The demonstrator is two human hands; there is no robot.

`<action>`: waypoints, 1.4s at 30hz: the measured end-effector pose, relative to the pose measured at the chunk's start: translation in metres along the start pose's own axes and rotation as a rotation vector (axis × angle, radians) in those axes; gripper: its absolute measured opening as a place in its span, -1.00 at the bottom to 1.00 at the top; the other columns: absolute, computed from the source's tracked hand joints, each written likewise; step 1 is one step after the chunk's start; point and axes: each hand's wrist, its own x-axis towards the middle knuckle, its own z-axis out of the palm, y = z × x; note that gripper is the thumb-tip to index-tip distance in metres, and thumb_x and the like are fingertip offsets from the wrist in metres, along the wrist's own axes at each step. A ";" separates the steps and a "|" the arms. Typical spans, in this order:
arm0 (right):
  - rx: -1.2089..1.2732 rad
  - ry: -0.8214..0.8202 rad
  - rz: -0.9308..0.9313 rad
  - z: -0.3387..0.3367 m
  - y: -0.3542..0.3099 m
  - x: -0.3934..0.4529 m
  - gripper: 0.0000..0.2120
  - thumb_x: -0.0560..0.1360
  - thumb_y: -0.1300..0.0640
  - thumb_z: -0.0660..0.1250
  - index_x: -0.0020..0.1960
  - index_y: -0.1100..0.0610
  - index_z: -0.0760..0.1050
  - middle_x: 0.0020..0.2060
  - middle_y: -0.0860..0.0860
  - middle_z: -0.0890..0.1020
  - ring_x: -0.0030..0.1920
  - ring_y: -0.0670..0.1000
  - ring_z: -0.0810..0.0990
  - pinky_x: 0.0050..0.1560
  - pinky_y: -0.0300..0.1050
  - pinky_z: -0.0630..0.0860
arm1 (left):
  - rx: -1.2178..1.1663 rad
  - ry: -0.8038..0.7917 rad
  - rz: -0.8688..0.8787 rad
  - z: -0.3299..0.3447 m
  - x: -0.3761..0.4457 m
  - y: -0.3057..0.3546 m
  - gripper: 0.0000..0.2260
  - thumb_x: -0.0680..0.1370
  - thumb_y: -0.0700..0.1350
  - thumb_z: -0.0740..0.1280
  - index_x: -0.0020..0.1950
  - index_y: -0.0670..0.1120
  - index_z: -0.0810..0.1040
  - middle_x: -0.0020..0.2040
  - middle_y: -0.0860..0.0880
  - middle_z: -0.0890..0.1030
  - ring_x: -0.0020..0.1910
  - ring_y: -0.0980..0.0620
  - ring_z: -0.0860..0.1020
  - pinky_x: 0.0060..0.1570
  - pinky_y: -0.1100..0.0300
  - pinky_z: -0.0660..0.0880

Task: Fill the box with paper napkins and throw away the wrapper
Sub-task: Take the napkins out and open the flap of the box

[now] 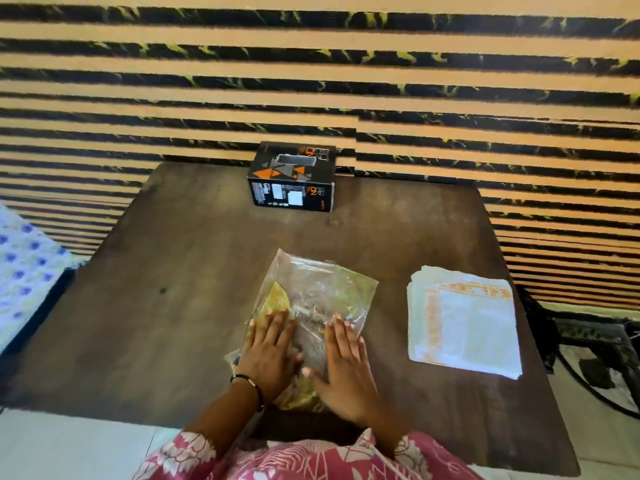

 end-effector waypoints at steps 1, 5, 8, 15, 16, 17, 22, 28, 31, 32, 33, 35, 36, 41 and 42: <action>-0.038 0.000 -0.008 0.008 -0.007 0.006 -0.01 0.30 -0.49 -0.30 0.51 0.15 -0.21 0.50 0.05 -0.25 0.51 0.08 -0.25 0.44 0.00 -0.31 | 0.005 0.013 -0.025 0.004 -0.005 -0.012 -0.47 0.47 0.18 0.06 0.34 -0.07 0.37 0.29 -0.13 0.53 0.30 -0.18 0.46 0.34 -0.12 0.19; -0.262 -0.036 -0.056 0.033 -0.029 0.024 -0.22 0.44 -0.30 0.01 0.47 0.21 0.17 0.47 0.15 0.24 0.46 0.14 0.25 0.44 0.05 -0.07 | -0.027 0.000 -0.116 0.007 -0.023 -0.053 -0.43 0.54 0.24 -0.12 0.42 -0.03 0.26 0.36 -0.09 0.46 0.35 -0.06 0.23 0.34 0.00 -0.02; -0.299 -0.063 -0.084 0.046 -0.056 0.040 -0.25 0.44 -0.29 0.04 0.46 0.17 0.20 0.47 0.13 0.27 0.47 0.08 0.16 0.38 0.03 -0.08 | -0.050 -0.033 -0.178 0.002 -0.034 -0.089 -0.41 0.53 0.29 -0.16 0.45 0.03 0.21 0.41 -0.04 0.41 0.39 -0.02 0.17 0.39 0.04 -0.20; -0.322 -0.055 -0.136 0.078 -0.138 0.087 -0.28 0.46 -0.28 0.04 0.47 0.16 0.17 0.48 0.11 0.21 0.49 0.07 0.12 0.40 0.06 -0.09 | -0.049 -0.008 -0.247 -0.010 -0.041 -0.187 -0.42 0.53 0.30 -0.14 0.48 0.07 0.13 0.46 0.01 0.30 0.44 0.04 0.08 0.40 0.01 -0.27; -0.320 -0.045 -0.139 0.082 -0.150 0.094 -0.28 0.47 -0.28 0.04 0.48 0.15 0.15 0.49 0.11 0.20 0.49 0.07 0.09 0.40 0.06 -0.10 | -0.047 -0.012 -0.247 -0.012 -0.040 -0.202 -0.42 0.53 0.30 -0.14 0.49 0.07 0.11 0.47 0.01 0.28 0.45 0.04 0.06 0.40 0.01 -0.28; -0.315 -0.038 -0.141 0.086 -0.159 0.100 -0.28 0.48 -0.28 0.03 0.48 0.15 0.13 0.49 0.11 0.19 0.49 0.06 0.05 0.40 0.07 -0.11 | -0.046 -0.009 -0.242 -0.014 -0.039 -0.214 -0.42 0.53 0.30 -0.14 0.49 0.08 0.10 0.48 0.01 0.26 0.46 0.04 0.06 0.40 0.01 -0.29; -0.320 -0.062 -0.118 0.100 -0.201 0.127 -0.29 0.48 -0.28 0.03 0.47 0.15 0.15 0.48 0.11 0.24 0.48 0.04 0.04 0.40 0.11 -0.11 | -0.055 0.015 -0.217 -0.025 -0.031 -0.266 -0.41 0.52 0.32 -0.16 0.49 0.09 0.08 0.49 0.00 0.25 0.47 -0.02 0.14 0.39 0.05 -0.35; -0.304 -0.049 -0.113 0.105 -0.216 0.134 -0.32 0.48 -0.29 0.03 0.47 0.08 0.13 0.50 0.06 0.17 0.49 0.03 0.00 0.38 0.19 -0.16 | -0.063 0.058 -0.160 -0.025 -0.025 -0.288 -0.40 0.53 0.31 -0.17 0.49 0.06 0.07 0.48 -0.03 0.26 0.46 -0.07 0.14 0.37 0.05 -0.32; -0.136 -0.030 -0.147 0.097 -0.212 0.134 -0.33 0.49 -0.23 -0.06 0.52 0.01 -0.08 0.50 -0.07 -0.20 0.51 -0.01 -0.25 0.47 0.08 -0.28 | -0.077 0.068 -0.131 -0.029 -0.024 -0.288 -0.31 0.47 0.36 -0.26 0.50 0.05 0.06 0.52 -0.05 0.16 0.50 -0.11 0.08 0.39 -0.01 -0.35; -0.061 -0.026 -0.137 0.091 -0.211 0.134 -0.33 0.48 -0.21 -0.09 0.52 0.00 -0.14 0.47 -0.12 -0.27 0.50 -0.03 -0.29 0.50 0.05 -0.27 | -0.079 0.070 -0.136 -0.033 -0.024 -0.286 -0.25 0.43 0.38 -0.31 0.50 0.03 0.08 0.53 -0.07 0.14 0.51 -0.13 0.05 0.41 -0.06 -0.33; 0.008 -0.015 -0.127 0.086 -0.208 0.133 -0.33 0.48 -0.20 -0.11 0.52 0.00 -0.15 0.46 -0.15 -0.28 0.50 -0.05 -0.29 0.51 0.03 -0.24 | -0.081 0.084 -0.156 -0.038 -0.023 -0.283 -0.19 0.40 0.39 -0.37 0.48 0.00 0.14 0.52 -0.11 0.16 0.51 -0.17 0.06 0.43 -0.11 -0.26; 0.121 0.018 -0.083 0.069 -0.201 0.130 -0.33 0.47 -0.21 -0.13 0.52 0.00 -0.10 0.50 -0.14 -0.20 0.51 -0.08 -0.23 0.52 0.00 -0.17 | -0.088 0.115 -0.199 -0.055 -0.018 -0.269 -0.12 0.41 0.37 -0.41 0.42 -0.11 0.30 0.45 -0.23 0.29 0.46 -0.27 0.17 0.41 -0.22 -0.02; 0.159 0.031 -0.053 0.059 -0.195 0.130 -0.31 0.46 -0.24 -0.14 0.52 0.01 -0.06 0.52 -0.12 -0.13 0.51 -0.09 -0.20 0.52 -0.01 -0.14 | -0.097 0.141 -0.202 -0.065 -0.013 -0.260 -0.14 0.44 0.35 -0.38 0.39 -0.14 0.34 0.43 -0.25 0.32 0.44 -0.29 0.20 0.40 -0.24 0.06; 0.326 0.153 0.119 -0.008 -0.160 0.139 -0.39 0.54 -0.19 0.09 0.49 0.09 0.12 0.52 -0.01 0.13 0.49 -0.11 0.02 0.45 -0.20 -0.03 | -0.267 0.200 -0.066 -0.101 0.035 -0.208 -0.38 0.47 0.21 -0.13 0.38 -0.08 0.34 0.46 -0.20 0.26 0.48 -0.23 0.11 0.45 -0.18 0.07; 0.363 0.179 0.156 -0.023 -0.154 0.143 -0.45 0.56 -0.07 0.14 0.48 0.09 0.14 0.51 0.01 0.16 0.49 -0.09 0.06 0.41 -0.27 -0.02 | -0.323 0.217 -0.041 -0.107 0.047 -0.197 -0.38 0.47 0.21 -0.11 0.38 -0.09 0.34 0.45 -0.20 0.27 0.47 -0.22 0.14 0.45 -0.13 0.11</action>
